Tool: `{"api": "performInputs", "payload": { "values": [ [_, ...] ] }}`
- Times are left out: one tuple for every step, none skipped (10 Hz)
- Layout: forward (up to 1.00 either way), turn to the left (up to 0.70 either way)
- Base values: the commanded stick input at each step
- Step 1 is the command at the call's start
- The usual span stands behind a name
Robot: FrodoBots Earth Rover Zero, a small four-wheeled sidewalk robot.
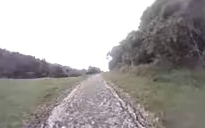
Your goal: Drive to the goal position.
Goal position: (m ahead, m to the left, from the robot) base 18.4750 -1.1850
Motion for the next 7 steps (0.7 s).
{"api": "performInputs", "payload": {
  "values": [
    [0.85, 0.06],
    [0.85, 0.22],
    [0.85, 0.27],
    [0.85, 0.0],
    [0.85, 0.0],
    [0.85, 0.0],
    [0.85, 0.0]
  ]
}}
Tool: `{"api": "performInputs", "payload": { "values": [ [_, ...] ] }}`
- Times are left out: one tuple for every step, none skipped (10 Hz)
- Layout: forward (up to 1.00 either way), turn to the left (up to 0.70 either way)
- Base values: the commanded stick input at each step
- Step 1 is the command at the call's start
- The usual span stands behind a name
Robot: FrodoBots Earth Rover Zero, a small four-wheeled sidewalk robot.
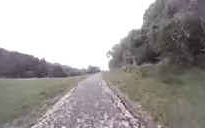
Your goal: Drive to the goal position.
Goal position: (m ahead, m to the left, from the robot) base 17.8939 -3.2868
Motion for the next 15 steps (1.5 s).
{"api": "performInputs", "payload": {
  "values": [
    [0.85, 0.0],
    [0.85, 0.0],
    [0.85, 0.05],
    [0.85, 0.23],
    [0.85, 0.13],
    [0.85, 0.0],
    [0.85, 0.0],
    [0.85, 0.0],
    [0.85, 0.0],
    [0.85, 0.0],
    [0.85, 0.0],
    [0.85, 0.0],
    [0.85, 0.0],
    [0.85, 0.0],
    [0.85, 0.0]
  ]
}}
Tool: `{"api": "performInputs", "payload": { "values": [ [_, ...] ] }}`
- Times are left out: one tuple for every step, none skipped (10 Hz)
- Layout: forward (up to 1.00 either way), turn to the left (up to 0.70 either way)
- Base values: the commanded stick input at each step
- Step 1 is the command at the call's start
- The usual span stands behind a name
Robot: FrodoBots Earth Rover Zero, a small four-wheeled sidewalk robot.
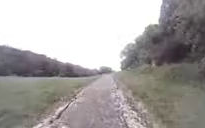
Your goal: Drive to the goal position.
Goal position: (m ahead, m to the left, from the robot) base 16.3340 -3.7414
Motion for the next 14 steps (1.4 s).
{"api": "performInputs", "payload": {
  "values": [
    [0.85, 0.0],
    [0.85, 0.0],
    [0.85, 0.0],
    [0.85, 0.0],
    [0.85, 0.0],
    [0.85, 0.0],
    [0.85, 0.0],
    [0.85, 0.0],
    [0.85, 0.0],
    [0.85, 0.0],
    [0.85, 0.0],
    [0.85, 0.0],
    [0.85, 0.0],
    [0.85, 0.0]
  ]
}}
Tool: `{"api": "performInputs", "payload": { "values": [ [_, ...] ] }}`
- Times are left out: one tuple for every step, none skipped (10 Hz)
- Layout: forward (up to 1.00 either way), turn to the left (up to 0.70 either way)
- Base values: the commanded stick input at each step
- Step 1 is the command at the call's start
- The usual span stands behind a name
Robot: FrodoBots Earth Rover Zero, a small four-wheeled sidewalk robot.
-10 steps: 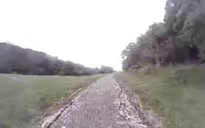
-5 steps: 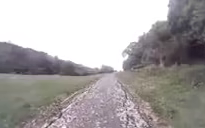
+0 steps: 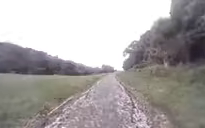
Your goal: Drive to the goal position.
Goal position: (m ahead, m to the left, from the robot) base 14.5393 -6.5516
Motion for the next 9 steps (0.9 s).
{"api": "performInputs", "payload": {
  "values": [
    [0.85, 0.0],
    [0.85, 0.0],
    [0.85, 0.0],
    [0.85, 0.0],
    [0.85, 0.0],
    [0.85, 0.0],
    [0.85, 0.0],
    [0.85, 0.0],
    [0.85, 0.0]
  ]
}}
